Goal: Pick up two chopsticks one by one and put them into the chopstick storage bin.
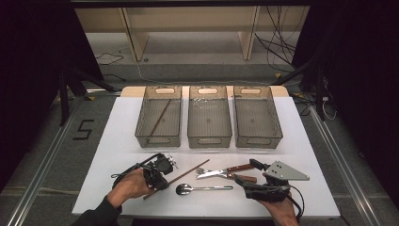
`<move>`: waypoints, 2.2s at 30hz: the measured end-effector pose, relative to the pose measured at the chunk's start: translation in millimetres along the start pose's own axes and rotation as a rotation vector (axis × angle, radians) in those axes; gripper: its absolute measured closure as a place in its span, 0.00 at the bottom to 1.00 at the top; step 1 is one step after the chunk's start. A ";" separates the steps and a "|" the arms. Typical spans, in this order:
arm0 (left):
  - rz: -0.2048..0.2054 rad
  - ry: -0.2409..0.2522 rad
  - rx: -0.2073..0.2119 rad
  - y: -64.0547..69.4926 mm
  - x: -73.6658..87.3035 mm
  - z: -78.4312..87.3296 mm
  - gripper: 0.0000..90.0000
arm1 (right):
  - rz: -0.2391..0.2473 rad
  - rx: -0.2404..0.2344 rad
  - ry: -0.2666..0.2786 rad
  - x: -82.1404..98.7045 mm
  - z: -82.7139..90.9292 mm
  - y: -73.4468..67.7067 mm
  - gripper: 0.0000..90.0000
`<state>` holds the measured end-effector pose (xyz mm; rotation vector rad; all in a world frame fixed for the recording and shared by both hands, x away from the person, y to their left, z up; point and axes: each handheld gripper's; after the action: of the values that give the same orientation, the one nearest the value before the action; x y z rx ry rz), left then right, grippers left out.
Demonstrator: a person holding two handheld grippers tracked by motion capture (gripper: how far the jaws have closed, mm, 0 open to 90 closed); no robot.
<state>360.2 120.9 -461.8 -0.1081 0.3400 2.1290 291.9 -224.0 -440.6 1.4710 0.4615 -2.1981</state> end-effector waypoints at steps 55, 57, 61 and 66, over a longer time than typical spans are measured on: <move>-0.050 0.335 0.009 -3.9 0.2 71.4 0.93 | -0.005 0.000 -0.004 0.9 -1.4 -0.2 0.25; -0.048 0.350 0.001 -4.9 -0.6 74.8 0.93 | -0.005 0.000 -0.005 1.1 -1.6 -0.3 0.25; -0.036 0.386 -0.009 -8.5 -0.9 82.0 0.93 | -0.005 0.000 -0.005 1.1 -1.7 -0.2 0.25; -0.013 0.426 -0.023 -16.3 -1.6 90.2 0.93 | -0.005 0.002 -0.005 1.2 -2.0 -0.1 0.25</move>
<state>379.6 153.5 -378.4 -0.5803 0.5606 2.0862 293.0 -223.2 -442.4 1.4671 0.4620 -2.2059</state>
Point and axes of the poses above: each handheld gripper's, and its own axes: z roughly backward along the jaws, x roughly out of its underside, y roughly to its right, and after that the axes turned 11 degrees about x, right-handed
